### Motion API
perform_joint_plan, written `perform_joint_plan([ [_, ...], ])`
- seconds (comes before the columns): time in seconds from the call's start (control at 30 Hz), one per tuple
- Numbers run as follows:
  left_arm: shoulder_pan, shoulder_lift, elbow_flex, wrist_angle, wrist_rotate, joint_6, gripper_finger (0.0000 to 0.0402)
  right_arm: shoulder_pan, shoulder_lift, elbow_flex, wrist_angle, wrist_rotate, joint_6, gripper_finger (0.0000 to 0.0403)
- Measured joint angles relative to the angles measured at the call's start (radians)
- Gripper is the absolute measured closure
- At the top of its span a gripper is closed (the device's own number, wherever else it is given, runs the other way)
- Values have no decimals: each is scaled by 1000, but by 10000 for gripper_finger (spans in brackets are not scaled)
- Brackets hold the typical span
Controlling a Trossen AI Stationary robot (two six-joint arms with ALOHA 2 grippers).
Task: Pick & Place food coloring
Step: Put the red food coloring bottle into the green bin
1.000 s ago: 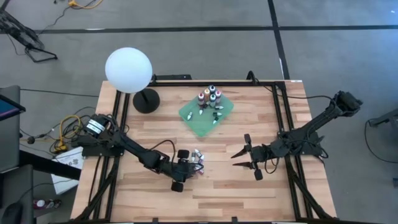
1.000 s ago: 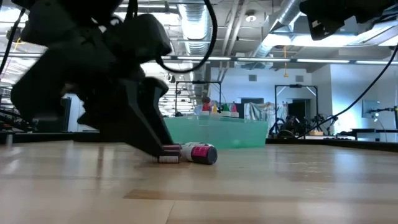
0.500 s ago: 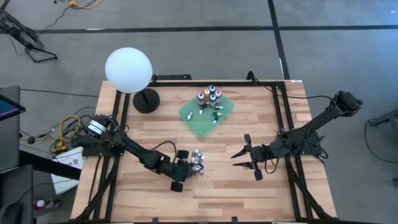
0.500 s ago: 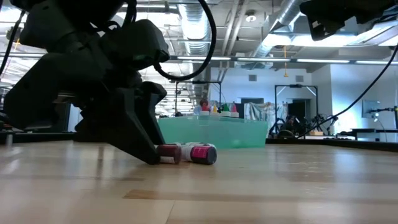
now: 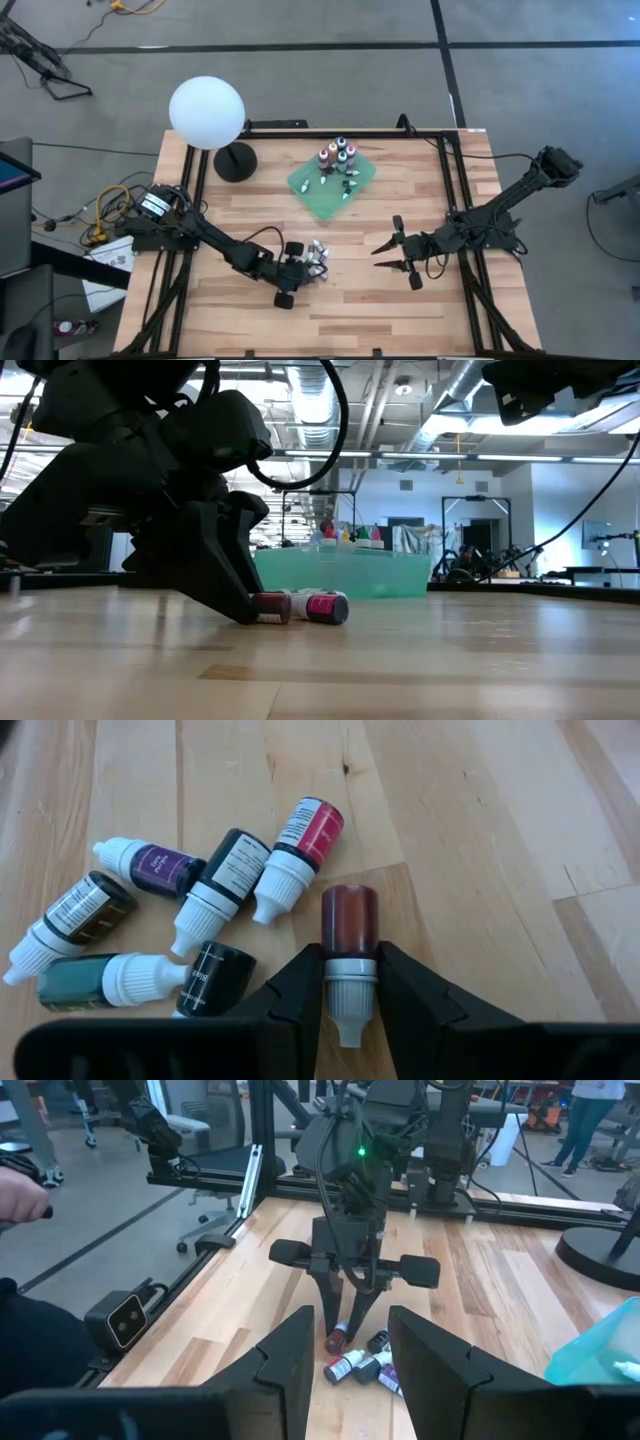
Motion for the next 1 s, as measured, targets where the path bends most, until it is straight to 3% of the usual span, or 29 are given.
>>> perform_joint_plan([
  [0.53,0,4,124,-67,1,133,323,0,0,0,-21,0,0,281],
  [1.0,57,2,409,-552,-335,328,323,0,0,0,-19,0,1,280],
])
